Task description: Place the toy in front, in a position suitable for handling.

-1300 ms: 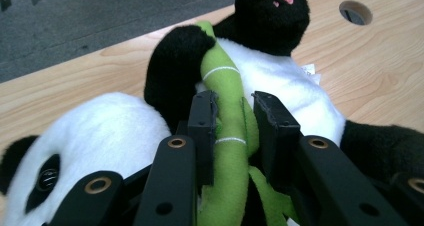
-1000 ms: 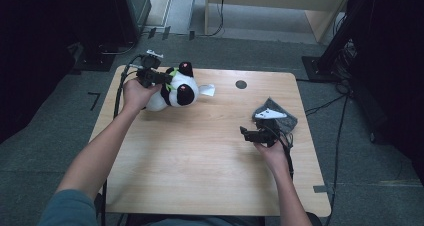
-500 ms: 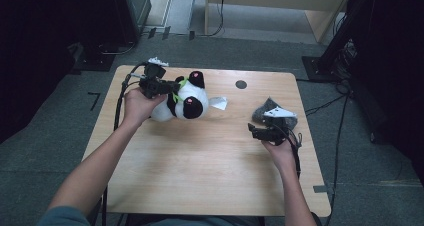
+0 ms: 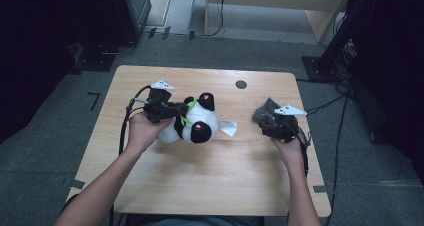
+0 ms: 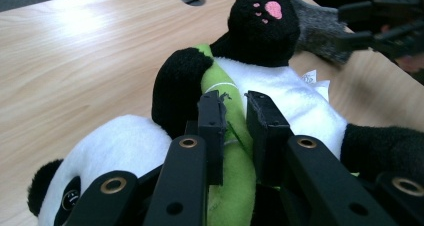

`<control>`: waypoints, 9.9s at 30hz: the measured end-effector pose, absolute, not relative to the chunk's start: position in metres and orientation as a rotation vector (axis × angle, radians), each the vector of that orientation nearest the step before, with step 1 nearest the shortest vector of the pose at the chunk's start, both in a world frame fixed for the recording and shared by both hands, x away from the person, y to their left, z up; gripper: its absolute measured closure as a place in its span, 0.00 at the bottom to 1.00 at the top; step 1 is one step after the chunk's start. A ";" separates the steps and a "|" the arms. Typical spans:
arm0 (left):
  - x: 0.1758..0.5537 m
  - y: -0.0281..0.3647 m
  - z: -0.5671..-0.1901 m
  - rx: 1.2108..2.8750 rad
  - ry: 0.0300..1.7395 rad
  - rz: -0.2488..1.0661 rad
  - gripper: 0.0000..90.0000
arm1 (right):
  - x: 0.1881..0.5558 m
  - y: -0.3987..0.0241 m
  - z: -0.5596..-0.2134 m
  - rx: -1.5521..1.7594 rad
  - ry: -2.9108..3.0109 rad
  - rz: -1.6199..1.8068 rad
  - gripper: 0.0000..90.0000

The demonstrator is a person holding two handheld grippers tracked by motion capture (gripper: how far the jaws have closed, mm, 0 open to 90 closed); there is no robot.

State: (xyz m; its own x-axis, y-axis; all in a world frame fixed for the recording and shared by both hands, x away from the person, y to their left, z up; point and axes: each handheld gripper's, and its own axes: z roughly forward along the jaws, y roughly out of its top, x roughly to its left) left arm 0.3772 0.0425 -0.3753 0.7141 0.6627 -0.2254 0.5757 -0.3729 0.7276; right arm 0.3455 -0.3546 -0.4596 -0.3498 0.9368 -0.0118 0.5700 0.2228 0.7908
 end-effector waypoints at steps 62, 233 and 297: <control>0.345 0.075 -0.414 2.056 0.777 0.141 0.36 | 0.355 -0.349 -0.429 1.476 2.128 1.023 0.80; 0.340 0.094 -0.492 1.925 0.979 0.176 0.48 | 0.445 -0.124 -0.414 1.181 2.673 0.813 0.80; 0.343 0.098 -0.492 1.887 0.958 0.132 0.48 | 0.368 -0.117 -0.390 0.874 2.778 0.851 0.83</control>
State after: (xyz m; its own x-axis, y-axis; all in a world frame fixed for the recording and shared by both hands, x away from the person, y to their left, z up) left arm 0.3428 0.0980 -0.4923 0.6834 0.6650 -0.3012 0.5593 -0.2116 0.8015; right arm 0.3679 -0.1174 -0.3905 -0.8287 0.5561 0.0632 0.4961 0.6776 0.5430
